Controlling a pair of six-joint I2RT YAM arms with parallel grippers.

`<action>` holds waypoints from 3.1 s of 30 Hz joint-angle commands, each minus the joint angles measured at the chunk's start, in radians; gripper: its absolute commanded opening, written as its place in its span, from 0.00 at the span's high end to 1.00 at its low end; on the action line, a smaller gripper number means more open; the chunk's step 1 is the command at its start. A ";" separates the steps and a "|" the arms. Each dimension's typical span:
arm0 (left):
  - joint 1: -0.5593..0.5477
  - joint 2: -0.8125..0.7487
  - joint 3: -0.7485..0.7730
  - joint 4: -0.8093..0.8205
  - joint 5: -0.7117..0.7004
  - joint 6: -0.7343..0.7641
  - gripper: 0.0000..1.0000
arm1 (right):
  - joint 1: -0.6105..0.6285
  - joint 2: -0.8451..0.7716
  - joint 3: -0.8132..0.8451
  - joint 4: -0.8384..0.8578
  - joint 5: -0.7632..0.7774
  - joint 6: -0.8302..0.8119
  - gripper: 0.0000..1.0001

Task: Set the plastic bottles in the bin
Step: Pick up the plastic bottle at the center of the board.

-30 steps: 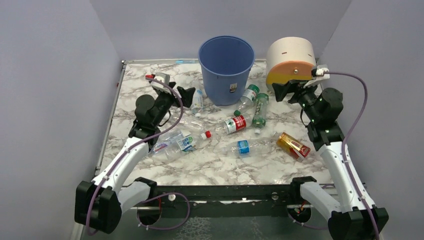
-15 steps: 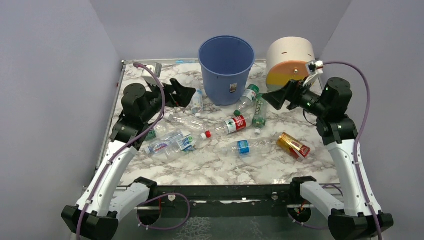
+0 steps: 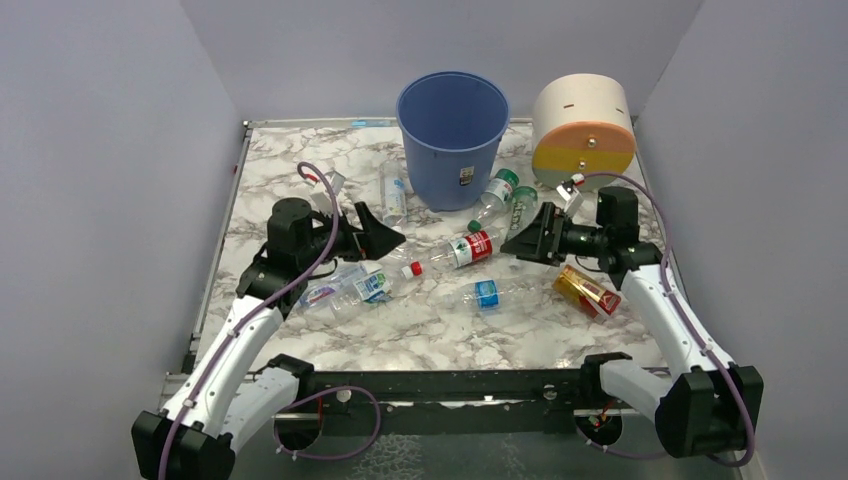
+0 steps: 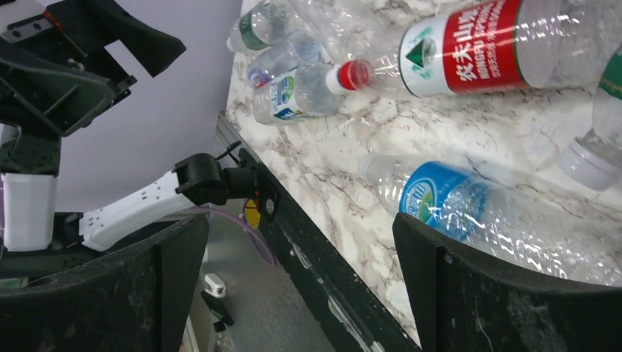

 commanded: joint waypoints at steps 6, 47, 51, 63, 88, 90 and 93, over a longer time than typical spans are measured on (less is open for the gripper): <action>-0.069 0.116 -0.066 0.141 0.196 -0.060 0.01 | 0.002 -0.112 -0.147 -0.027 0.149 -0.017 0.00; -0.743 0.961 0.415 0.019 -0.387 0.476 0.01 | 0.001 -0.352 0.122 -0.294 0.396 0.079 0.01; -0.754 0.978 0.416 0.010 -0.412 0.475 0.01 | 0.001 -0.353 0.105 -0.281 0.385 0.080 0.00; -0.759 0.999 0.457 -0.041 -0.421 0.476 0.47 | 0.001 -0.358 0.079 -0.271 0.368 0.085 0.00; -0.705 0.896 0.778 -0.361 -0.519 0.557 0.53 | 0.001 -0.379 0.149 -0.327 0.343 0.084 0.00; -0.691 0.896 0.818 -0.388 -0.528 0.569 0.53 | 0.001 -0.376 0.183 -0.347 0.342 0.077 0.00; -0.664 0.896 0.873 -0.417 -0.531 0.584 0.53 | 0.001 -0.375 0.231 -0.376 0.341 0.068 0.00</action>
